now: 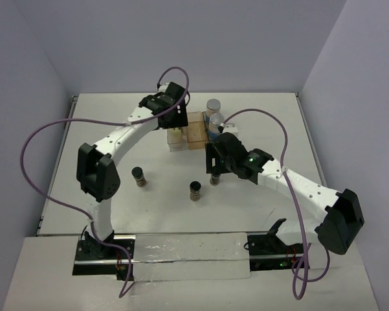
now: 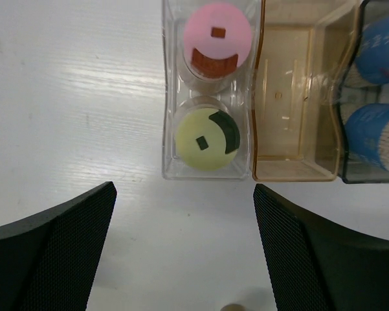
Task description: Organize the condiment bottles
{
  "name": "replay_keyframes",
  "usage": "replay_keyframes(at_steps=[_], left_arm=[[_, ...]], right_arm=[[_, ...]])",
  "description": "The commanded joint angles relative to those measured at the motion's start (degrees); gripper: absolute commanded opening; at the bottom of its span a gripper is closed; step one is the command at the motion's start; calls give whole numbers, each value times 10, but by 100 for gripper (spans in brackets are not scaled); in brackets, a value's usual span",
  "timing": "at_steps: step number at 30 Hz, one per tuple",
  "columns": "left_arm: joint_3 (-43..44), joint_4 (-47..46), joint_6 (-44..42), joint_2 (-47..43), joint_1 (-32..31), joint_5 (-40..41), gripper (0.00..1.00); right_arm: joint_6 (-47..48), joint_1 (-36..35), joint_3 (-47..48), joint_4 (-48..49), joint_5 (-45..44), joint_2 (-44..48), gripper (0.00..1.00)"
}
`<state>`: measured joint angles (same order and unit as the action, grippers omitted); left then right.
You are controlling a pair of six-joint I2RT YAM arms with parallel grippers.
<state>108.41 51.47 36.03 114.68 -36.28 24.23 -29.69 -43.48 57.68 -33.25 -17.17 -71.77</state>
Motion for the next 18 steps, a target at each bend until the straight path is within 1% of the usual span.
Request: replay_keyframes(at_steps=[1, 5, 6, 9, 11, 14, 18], left_arm=[[15, 13, 3, -111, 21, 37, 94], [-23, 9, 0, -177, 34, 52, 94], [-27, 8, -2, -182, 37, 54, 94], [-70, 4, -13, -237, 47, 77, 94], [-100, 1, -15, -255, 52, 83, 94], [-134, -2, -11, -288, 59, 84, 94], [-152, 0, -7, -299, 64, 86, 94]], right_arm=[[-13, -1, -18, 15, -10, -25, 83], [-9, -1, -19, 29, -14, -47, 82], [-10, -1, -17, 29, -15, -51, 82], [-1, -1, -12, 41, -24, -66, 80], [2, 0, 0, 38, -28, -81, 79], [5, -1, 9, 38, -29, -95, 74], [2, -1, 9, 37, -28, -101, 67]])
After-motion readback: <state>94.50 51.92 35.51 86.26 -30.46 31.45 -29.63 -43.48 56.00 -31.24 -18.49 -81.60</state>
